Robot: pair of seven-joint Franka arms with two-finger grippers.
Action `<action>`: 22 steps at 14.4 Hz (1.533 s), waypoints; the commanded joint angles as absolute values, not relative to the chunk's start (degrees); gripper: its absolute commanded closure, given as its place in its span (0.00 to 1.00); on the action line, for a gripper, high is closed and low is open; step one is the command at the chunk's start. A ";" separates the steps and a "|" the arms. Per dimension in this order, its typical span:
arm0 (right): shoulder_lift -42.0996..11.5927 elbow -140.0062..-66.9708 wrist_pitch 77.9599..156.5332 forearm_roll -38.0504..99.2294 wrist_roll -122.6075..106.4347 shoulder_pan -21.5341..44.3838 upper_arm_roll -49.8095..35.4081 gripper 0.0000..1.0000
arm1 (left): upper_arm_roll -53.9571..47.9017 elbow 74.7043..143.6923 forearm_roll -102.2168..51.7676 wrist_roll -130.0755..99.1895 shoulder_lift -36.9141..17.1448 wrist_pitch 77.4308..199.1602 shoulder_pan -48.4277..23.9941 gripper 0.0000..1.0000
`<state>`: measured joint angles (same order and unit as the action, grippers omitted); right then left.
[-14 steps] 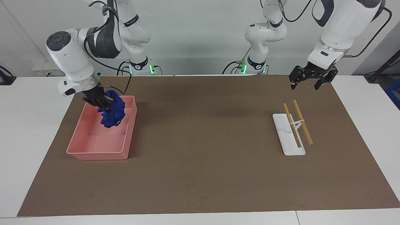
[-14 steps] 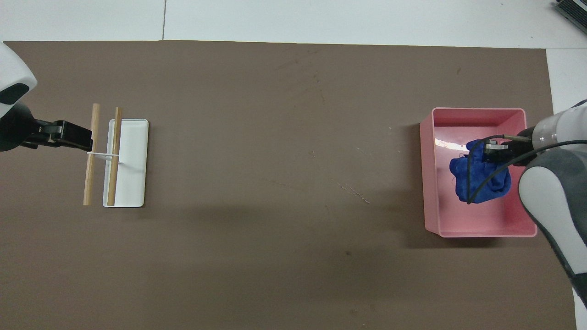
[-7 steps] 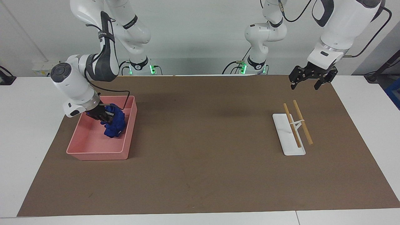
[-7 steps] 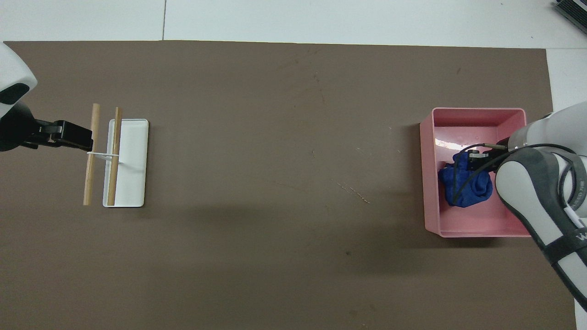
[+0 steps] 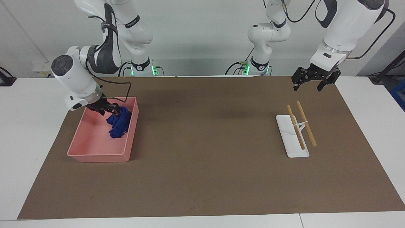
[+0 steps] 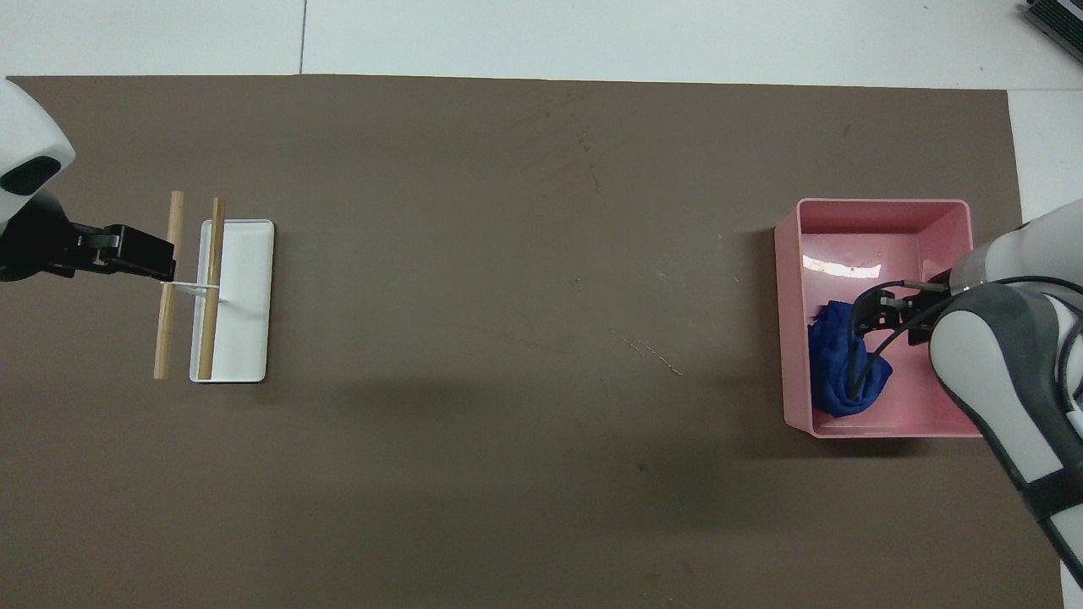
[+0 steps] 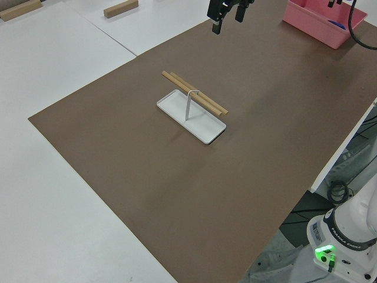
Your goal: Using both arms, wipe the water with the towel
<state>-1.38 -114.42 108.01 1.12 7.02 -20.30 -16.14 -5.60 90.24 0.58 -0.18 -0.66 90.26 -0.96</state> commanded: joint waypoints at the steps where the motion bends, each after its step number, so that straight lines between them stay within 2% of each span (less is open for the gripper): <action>1: 0.79 -107.78 100.14 -0.69 10.10 -18.38 -16.87 0.00 | -5.45 91.93 0.26 -0.35 0.79 90.62 -0.79 0.00; 3: 0.70 -101.63 96.00 -2.37 10.63 -16.71 -17.05 0.00 | -5.45 91.93 0.26 -0.35 0.79 90.62 -0.70 0.00; 6: 0.18 -95.03 94.05 -2.64 10.63 -15.39 -17.14 0.00 | -5.45 91.93 0.26 -0.35 0.79 90.70 -0.79 0.00; 9: -3.42 -85.20 88.52 -4.12 12.64 -12.41 -17.23 0.00 | -5.45 91.93 0.26 -0.35 0.79 90.70 -0.79 0.00; 10: -3.60 -83.95 87.64 -4.30 13.35 -11.78 -17.23 0.00 | -5.45 91.93 0.26 -0.35 0.70 90.62 -0.79 0.00; 15: -2.81 -82.62 86.14 -3.25 13.19 -12.65 -16.70 0.00 | -5.45 91.93 0.26 -0.35 0.79 90.62 -0.79 0.00; 18: -0.45 -82.79 82.37 -2.55 13.62 -11.52 -16.17 0.00 | -5.54 91.93 0.26 -0.35 0.79 90.62 -0.79 0.00; 19: 0.00 -82.97 82.18 -2.64 13.54 -9.69 -15.30 0.00 | -5.45 91.93 0.26 -0.35 0.79 90.70 -0.79 0.00; 22: -0.26 -82.88 82.27 -2.38 13.27 -0.20 -3.46 0.00 | -5.45 91.93 0.26 -0.35 0.79 90.70 -0.79 0.00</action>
<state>-0.14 -83.28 83.08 -3.25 12.97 -5.18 -9.53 -5.54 90.29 0.58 -0.18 -0.63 90.26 -0.96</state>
